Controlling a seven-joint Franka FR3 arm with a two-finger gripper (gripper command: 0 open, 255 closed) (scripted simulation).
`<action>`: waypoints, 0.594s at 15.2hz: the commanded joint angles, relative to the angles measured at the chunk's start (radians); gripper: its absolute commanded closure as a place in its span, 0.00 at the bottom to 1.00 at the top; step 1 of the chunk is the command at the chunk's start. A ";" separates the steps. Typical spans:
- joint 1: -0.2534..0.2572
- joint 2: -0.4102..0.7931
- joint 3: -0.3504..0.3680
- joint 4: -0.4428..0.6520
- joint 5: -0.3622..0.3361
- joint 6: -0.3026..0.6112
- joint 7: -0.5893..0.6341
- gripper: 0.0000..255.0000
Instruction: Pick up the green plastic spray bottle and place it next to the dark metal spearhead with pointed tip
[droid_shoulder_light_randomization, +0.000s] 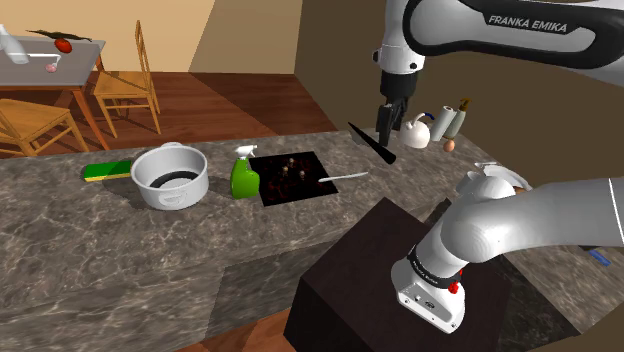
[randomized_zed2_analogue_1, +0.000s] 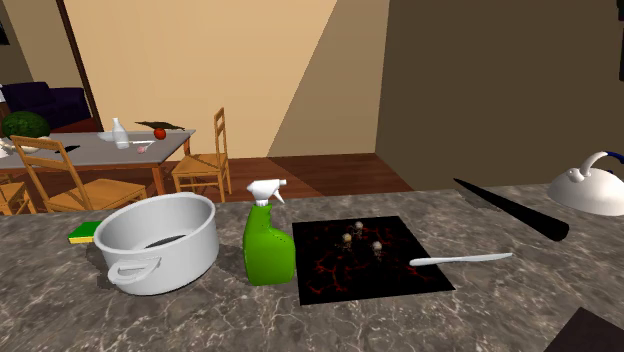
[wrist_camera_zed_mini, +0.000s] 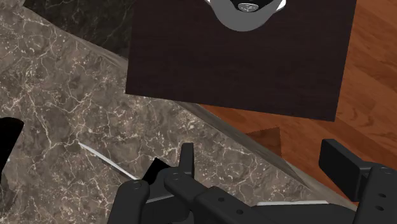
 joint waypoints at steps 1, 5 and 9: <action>0.000 0.000 0.000 0.000 0.000 0.000 0.000 0.00; 0.022 0.130 -0.003 0.021 -0.011 0.130 -0.055 0.00; 0.043 0.266 -0.001 0.063 -0.019 0.246 -0.107 0.00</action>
